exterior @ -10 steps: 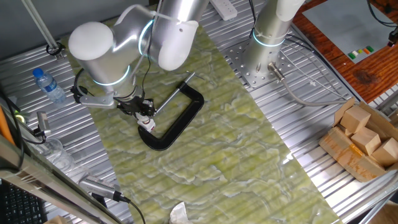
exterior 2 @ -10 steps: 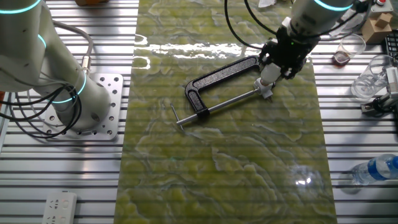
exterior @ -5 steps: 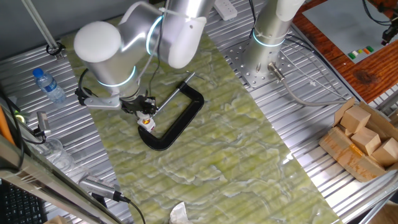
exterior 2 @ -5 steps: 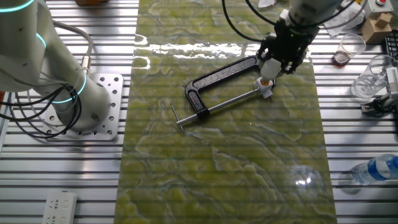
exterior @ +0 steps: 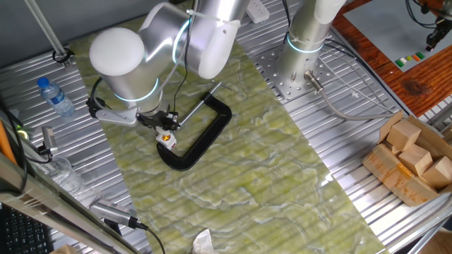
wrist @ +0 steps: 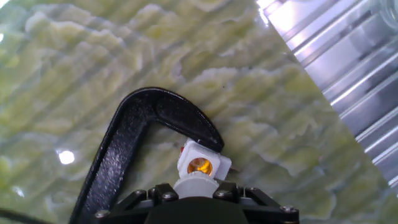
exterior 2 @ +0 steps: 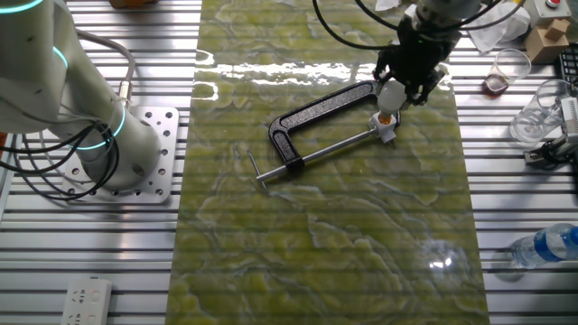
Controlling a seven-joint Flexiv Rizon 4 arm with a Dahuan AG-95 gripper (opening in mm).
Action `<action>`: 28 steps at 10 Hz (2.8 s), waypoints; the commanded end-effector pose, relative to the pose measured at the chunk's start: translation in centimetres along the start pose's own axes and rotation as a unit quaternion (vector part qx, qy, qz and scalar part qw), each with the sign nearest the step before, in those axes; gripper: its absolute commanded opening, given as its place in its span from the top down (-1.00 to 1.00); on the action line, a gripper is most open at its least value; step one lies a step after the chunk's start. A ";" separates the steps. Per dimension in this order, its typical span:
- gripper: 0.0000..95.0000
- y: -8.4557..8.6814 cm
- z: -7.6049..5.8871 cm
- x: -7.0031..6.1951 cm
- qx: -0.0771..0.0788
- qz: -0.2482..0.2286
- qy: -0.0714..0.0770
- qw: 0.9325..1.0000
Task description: Take out the light bulb by rotating it
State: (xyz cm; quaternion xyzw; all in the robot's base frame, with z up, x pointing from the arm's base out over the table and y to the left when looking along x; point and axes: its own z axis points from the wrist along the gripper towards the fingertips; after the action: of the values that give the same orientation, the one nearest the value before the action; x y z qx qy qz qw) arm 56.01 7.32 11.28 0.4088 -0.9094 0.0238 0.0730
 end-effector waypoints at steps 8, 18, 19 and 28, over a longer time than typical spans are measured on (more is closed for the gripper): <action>1.00 2.4 1.9 -1.9 -0.017 0.083 -0.021 0.996; 0.60 2.5 4.2 -2.5 -0.006 0.082 -0.038 0.996; 0.60 2.5 4.3 -2.5 -0.005 0.082 -0.038 0.996; 1.00 3.0 4.5 -2.7 0.011 0.169 -0.023 0.985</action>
State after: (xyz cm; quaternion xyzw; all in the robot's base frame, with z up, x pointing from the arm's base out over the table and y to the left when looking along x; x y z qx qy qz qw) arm 55.09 10.93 6.47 0.2788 -0.9585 0.0392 0.0447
